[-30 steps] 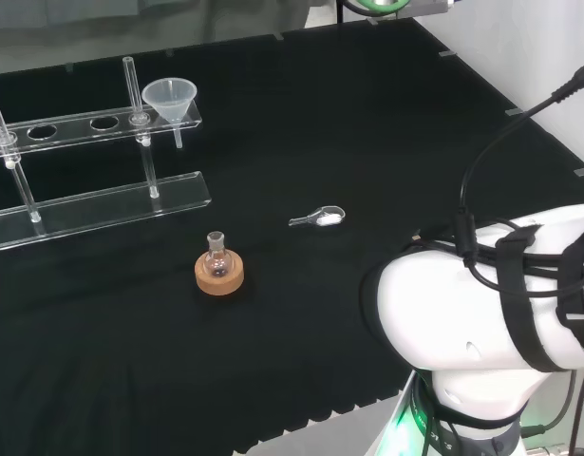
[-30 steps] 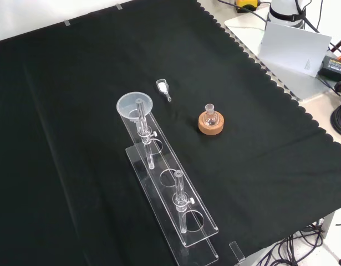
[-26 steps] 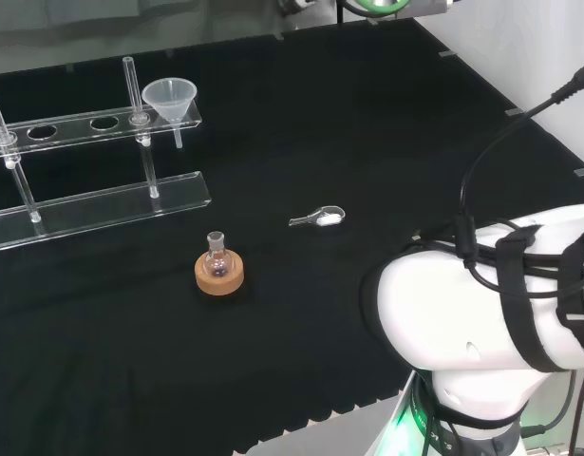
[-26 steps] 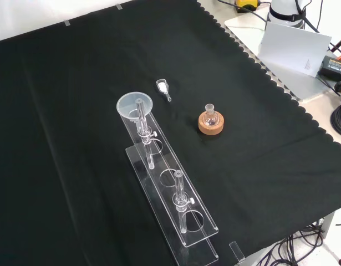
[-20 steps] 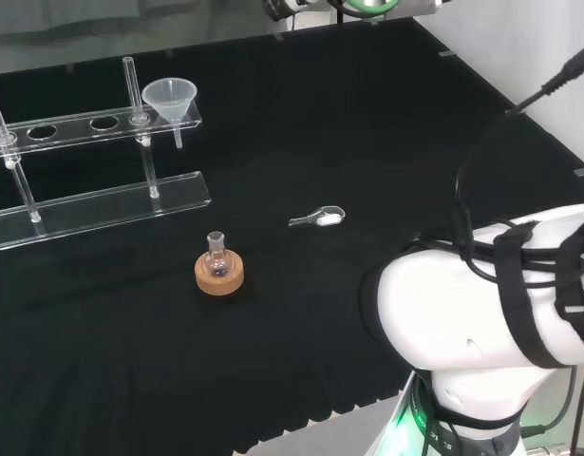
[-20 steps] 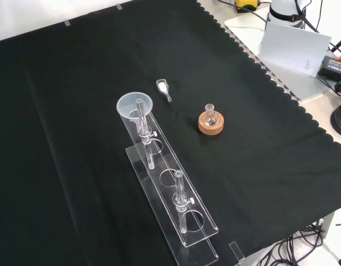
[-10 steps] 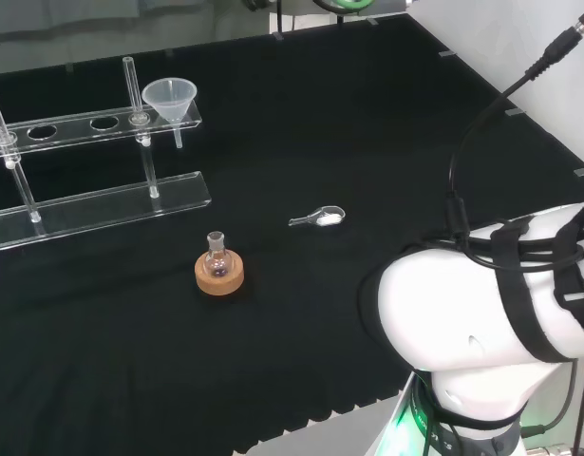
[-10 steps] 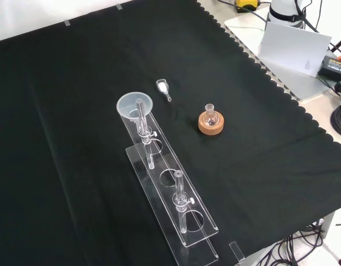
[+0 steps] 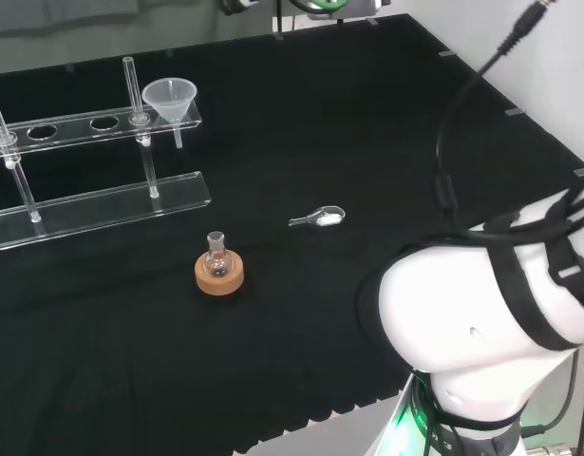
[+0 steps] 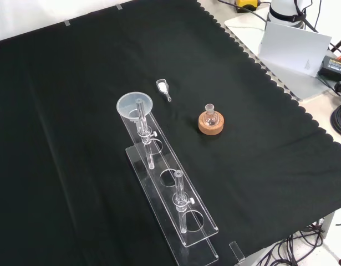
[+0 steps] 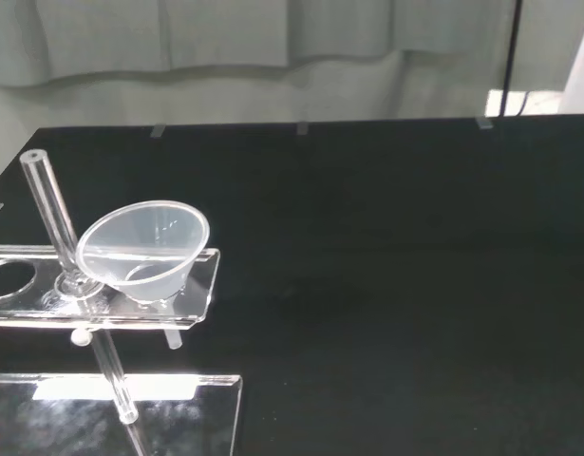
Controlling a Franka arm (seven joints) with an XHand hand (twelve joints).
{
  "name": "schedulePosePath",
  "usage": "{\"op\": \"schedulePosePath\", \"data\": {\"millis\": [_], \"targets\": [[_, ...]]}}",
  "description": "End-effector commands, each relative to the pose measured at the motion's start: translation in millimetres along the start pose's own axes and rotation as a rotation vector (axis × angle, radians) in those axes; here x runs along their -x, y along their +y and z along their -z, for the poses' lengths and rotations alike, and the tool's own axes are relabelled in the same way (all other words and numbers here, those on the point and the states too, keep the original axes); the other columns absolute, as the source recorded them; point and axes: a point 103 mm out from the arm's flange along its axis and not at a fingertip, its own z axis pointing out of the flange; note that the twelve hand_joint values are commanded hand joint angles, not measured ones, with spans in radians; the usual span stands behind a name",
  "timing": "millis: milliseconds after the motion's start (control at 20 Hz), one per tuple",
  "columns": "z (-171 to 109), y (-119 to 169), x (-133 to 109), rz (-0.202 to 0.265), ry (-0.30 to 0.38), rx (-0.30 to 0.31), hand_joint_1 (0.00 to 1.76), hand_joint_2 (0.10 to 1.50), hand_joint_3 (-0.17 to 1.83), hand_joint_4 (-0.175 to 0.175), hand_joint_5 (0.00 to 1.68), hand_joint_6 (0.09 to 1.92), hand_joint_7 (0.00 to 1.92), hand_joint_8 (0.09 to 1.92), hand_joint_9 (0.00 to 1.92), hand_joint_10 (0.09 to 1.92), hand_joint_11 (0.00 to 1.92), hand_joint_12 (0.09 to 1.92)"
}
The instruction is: Pick up the funnel from the transparent funnel stand.
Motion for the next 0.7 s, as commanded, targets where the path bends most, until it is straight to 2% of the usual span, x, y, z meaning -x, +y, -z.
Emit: {"op": "schedulePosePath", "data": {"millis": [50,350,700], "targets": [[-12,31,-16,0.028,0.021,0.009,0.23,0.59,0.11,0.065,0.0,0.09,0.0,0.09,0.0,0.09,0.0,0.09],[-25,47,-26,0.023,0.081,0.014,0.23,0.6,0.11,0.066,0.0,0.09,0.0,0.09,0.0,0.09,0.0,0.09],[-54,79,-48,0.061,0.104,-0.031,0.25,0.61,0.11,0.066,0.0,0.09,0.0,0.09,0.0,0.09,0.0,0.09]]}}
